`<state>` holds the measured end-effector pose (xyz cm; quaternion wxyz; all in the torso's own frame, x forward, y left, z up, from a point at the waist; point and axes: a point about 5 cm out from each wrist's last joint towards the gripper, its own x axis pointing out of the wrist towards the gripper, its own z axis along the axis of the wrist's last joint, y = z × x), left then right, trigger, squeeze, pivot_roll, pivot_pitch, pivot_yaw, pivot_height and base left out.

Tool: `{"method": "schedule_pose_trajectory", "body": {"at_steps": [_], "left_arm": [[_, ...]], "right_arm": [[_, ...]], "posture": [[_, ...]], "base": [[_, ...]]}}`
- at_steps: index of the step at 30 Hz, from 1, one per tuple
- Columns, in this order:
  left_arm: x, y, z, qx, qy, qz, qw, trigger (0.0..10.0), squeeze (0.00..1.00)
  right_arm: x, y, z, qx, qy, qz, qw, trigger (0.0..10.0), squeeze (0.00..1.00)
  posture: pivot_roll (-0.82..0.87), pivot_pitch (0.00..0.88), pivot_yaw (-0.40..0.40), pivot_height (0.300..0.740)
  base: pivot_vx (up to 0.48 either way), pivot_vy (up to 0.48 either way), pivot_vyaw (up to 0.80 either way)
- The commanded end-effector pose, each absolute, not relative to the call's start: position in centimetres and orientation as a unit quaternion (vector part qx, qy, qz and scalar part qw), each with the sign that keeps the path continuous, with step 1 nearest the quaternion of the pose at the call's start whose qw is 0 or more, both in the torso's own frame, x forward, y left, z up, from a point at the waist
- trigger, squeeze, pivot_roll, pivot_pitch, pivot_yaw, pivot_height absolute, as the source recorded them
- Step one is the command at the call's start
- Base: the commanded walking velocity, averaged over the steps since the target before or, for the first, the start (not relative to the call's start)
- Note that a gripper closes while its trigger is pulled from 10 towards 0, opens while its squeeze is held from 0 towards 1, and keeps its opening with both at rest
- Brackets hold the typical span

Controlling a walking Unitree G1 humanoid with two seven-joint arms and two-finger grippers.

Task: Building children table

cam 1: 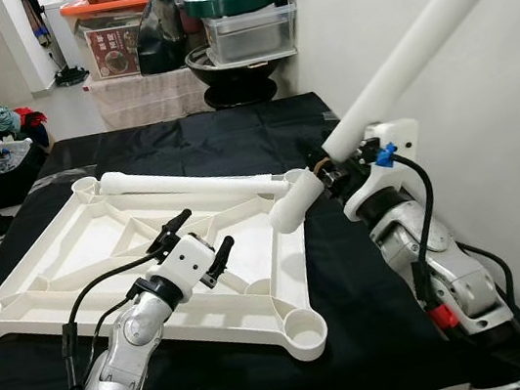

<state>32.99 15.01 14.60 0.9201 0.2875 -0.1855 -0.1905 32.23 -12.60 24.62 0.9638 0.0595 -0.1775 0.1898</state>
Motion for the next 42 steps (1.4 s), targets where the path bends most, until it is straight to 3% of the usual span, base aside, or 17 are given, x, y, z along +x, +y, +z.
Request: {"method": "schedule_pose_trajectory", "body": {"at_steps": [1, 8, 19, 42], "left_arm": [[33.1, 15.1, 14.6, 0.287, -0.186, -0.186, 0.921, 10.0, 0.00], [33.1, 15.1, 14.6, 0.287, -0.186, -0.188, 0.921, 10.0, 0.00], [33.2, 15.0, 14.7, 0.287, -0.185, -0.187, 0.921, 10.0, 0.00], [33.1, 15.2, 14.5, 0.285, -0.182, -0.182, 0.923, 10.0, 0.00]], "right_arm": [[31.0, -11.3, 27.9, -0.022, -0.259, 0.215, 0.941, 0.0, 0.00], [30.9, -11.5, 27.8, -0.058, -0.253, 0.224, 0.939, 0.0, 0.00], [31.5, -14.2, 25.4, -0.198, -0.186, 0.163, 0.948, 0.0, 0.00], [31.5, -14.7, 21.1, -0.232, -0.105, 0.145, 0.956, 0.0, 0.00]], "posture": [[0.03, 0.000, -0.014, 0.740], [0.03, 0.000, -0.011, 0.740], [0.02, 0.000, -0.009, 0.740], [0.03, 0.000, -0.017, 0.740]], "base": [[0.000, 0.000, 0.00], [0.000, 0.000, 0.00], [0.000, 0.000, 0.00], [0.000, 0.000, 0.00]]}}
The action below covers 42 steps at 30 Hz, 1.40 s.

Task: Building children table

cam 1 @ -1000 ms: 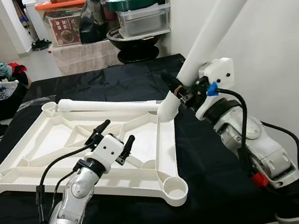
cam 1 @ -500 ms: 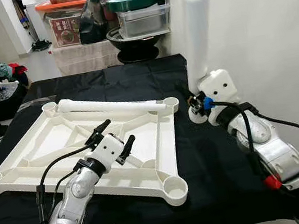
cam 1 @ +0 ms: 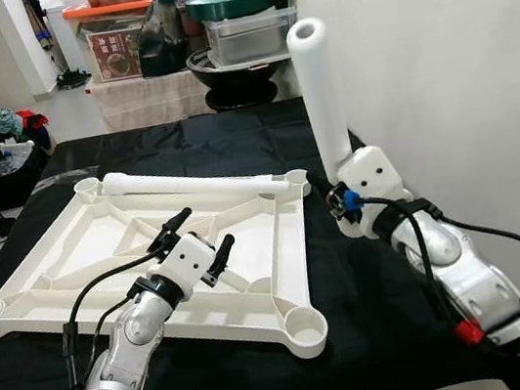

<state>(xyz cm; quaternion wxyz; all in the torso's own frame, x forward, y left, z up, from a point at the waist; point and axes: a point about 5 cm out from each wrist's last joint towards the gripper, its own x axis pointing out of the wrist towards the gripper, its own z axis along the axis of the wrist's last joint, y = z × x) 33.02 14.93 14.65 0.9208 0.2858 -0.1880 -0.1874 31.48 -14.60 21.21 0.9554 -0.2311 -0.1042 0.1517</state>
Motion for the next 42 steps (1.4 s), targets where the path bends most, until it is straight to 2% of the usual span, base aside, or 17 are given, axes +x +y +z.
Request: {"method": "schedule_pose_trajectory", "body": {"at_steps": [1, 16, 30, 31, 32, 41, 42], "left_arm": [[33.1, 15.2, 14.5, 0.285, -0.182, -0.182, 0.923, 10.0, 0.00], [33.2, 14.9, 14.4, 0.276, -0.177, -0.183, 0.927, 10.0, 0.00], [33.2, 14.7, 14.4, 0.271, -0.176, -0.182, 0.929, 10.0, 0.00], [33.2, 14.7, 14.4, 0.271, -0.176, -0.182, 0.929, 10.0, 0.00], [33.2, 14.7, 14.3, 0.270, -0.175, -0.182, 0.929, 10.0, 0.00], [33.2, 14.7, 14.2, 0.271, -0.172, -0.184, 0.929, 10.0, 0.00], [33.2, 14.6, 14.2, 0.271, -0.173, -0.186, 0.929, 10.0, 0.00]], "right_arm": [[31.4, -14.7, 20.8, -0.232, -0.103, 0.144, 0.957, 0.0, 0.00], [31.0, -15.5, 20.1, -0.202, -0.070, 0.142, 0.967, 0.0, 0.00], [32.8, -19.8, 25.0, -0.106, -0.025, 0.179, 0.978, 0.0, 0.00], [32.8, -19.8, 25.0, -0.106, -0.025, 0.179, 0.978, 0.0, 0.00], [32.6, -19.6, 25.4, -0.078, 0.003, 0.224, 0.972, 0.0, 0.00], [31.7, -18.5, 25.3, -0.018, 0.042, 0.286, 0.957, 0.0, 0.00], [31.5, -17.9, 24.2, -0.015, 0.055, 0.286, 0.956, 2.2, 0.00]], "posture": [[0.03, 0.000, -0.017, 0.740], [0.02, 0.000, -0.012, 0.740], [0.02, 0.000, -0.022, 0.740], [0.02, 0.000, -0.022, 0.740], [0.02, 0.000, -0.024, 0.740], [0.02, 0.000, -0.023, 0.740], [0.02, 0.000, -0.018, 0.740]], "base": [[0.000, 0.000, 0.00], [0.000, 0.000, 0.00], [0.000, 0.000, 0.00], [0.000, 0.000, 0.00], [0.000, 0.000, 0.00], [0.000, 0.000, 0.00], [0.000, 0.000, 0.00]]}}
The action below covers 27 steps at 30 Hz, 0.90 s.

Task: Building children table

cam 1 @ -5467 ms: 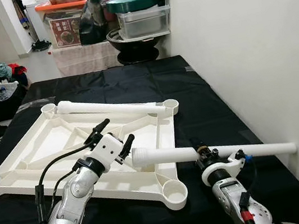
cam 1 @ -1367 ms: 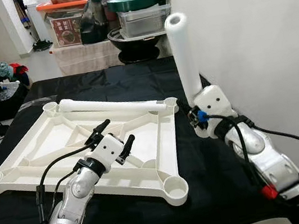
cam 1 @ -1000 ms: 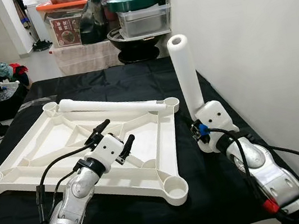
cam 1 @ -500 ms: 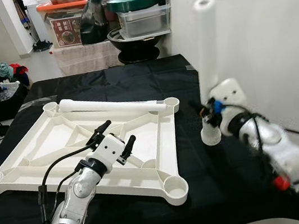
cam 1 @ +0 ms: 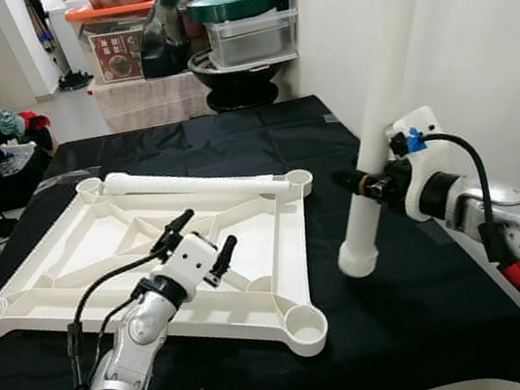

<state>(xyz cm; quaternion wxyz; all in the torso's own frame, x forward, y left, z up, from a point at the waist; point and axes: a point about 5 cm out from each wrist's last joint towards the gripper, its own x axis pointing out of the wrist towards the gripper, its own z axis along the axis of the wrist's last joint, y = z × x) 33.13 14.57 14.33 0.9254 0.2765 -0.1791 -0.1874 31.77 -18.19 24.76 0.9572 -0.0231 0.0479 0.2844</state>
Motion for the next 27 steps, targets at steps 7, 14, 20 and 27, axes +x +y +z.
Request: {"method": "schedule_pose_trajectory", "body": {"at_steps": [7, 14, 20, 27], "left_arm": [[33.2, 14.5, 14.2, 0.272, -0.174, -0.189, 0.927, 10.0, 0.00], [33.2, 14.7, 14.3, 0.274, -0.174, -0.188, 0.927, 10.0, 0.00], [33.2, 14.7, 14.3, 0.275, -0.174, -0.188, 0.927, 10.0, 0.00], [33.3, 14.6, 14.2, 0.275, -0.172, -0.189, 0.927, 10.0, 0.00]], "right_arm": [[31.3, -17.2, 21.7, -0.033, 0.095, 0.282, 0.954, 10.0, 0.00], [31.3, -17.2, 21.1, -0.045, 0.101, 0.259, 0.960, 10.0, 0.00], [31.6, -17.7, 21.1, -0.052, 0.062, 0.197, 0.977, 10.0, 0.00], [31.2, -17.8, 21.4, -0.009, 0.028, 0.171, 0.985, 10.0, 0.00]], "posture": [[0.02, 0.000, -0.018, 0.740], [0.02, 0.000, -0.013, 0.740], [0.02, 0.000, -0.012, 0.740], [0.02, 0.000, -0.004, 0.740]], "base": [[0.000, 0.000, 0.00], [0.000, 0.000, 0.00], [0.000, 0.000, 0.00], [0.000, 0.000, 0.00]]}}
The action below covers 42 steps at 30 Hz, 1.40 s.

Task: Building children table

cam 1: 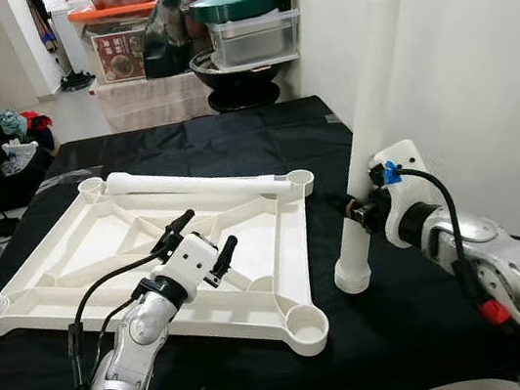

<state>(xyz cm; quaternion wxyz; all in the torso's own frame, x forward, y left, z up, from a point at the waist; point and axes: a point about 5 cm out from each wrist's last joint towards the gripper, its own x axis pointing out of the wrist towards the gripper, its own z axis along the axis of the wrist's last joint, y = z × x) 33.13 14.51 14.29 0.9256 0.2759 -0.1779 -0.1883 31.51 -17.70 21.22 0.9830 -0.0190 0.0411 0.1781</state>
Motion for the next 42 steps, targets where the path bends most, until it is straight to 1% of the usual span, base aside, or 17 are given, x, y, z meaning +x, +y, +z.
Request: {"method": "schedule_pose_trajectory", "body": {"at_steps": [1, 5, 12, 16, 22, 42], "left_arm": [[33.3, 14.6, 14.2, 0.275, -0.172, -0.189, 0.927, 10.0, 0.00], [33.3, 14.5, 14.2, 0.274, -0.171, -0.191, 0.927, 10.0, 0.00], [33.3, 14.4, 14.1, 0.273, -0.171, -0.191, 0.927, 10.0, 0.00], [33.2, 14.5, 13.9, 0.273, -0.169, -0.188, 0.928, 10.0, 0.00], [33.2, 14.5, 13.9, 0.272, -0.169, -0.188, 0.928, 10.0, 0.00], [33.1, 14.4, 13.8, 0.271, -0.169, -0.187, 0.929, 10.0, 0.00]], "right_arm": [[31.2, -17.8, 21.4, -0.009, 0.028, 0.171, 0.985, 10.0, 0.00], [30.8, -17.3, 20.3, 0.004, 0.047, 0.178, 0.983, 10.0, 0.00], [30.9, -17.0, 19.7, 0.008, 0.052, 0.173, 0.983, 10.0, 0.00], [31.1, -16.2, 19.7, -0.010, 0.053, 0.189, 0.981, 10.0, 0.00], [31.3, -15.8, 19.8, -0.018, 0.055, 0.198, 0.979, 10.0, 0.00], [32.0, -15.2, 20.4, -0.024, 0.050, 0.210, 0.976, 10.0, 0.00]], "posture": [[0.02, 0.000, -0.004, 0.740], [0.01, 0.000, -0.004, 0.740], [0.02, 0.000, -0.010, 0.740], [0.02, 0.000, -0.015, 0.740], [0.02, 0.000, -0.021, 0.740], [0.02, 0.000, -0.029, 0.740]], "base": [[0.000, 0.000, 0.00], [0.000, 0.000, 0.00], [0.000, 0.000, 0.00], [0.000, 0.000, 0.00], [0.000, 0.000, 0.00], [0.000, 0.000, 0.00]]}}
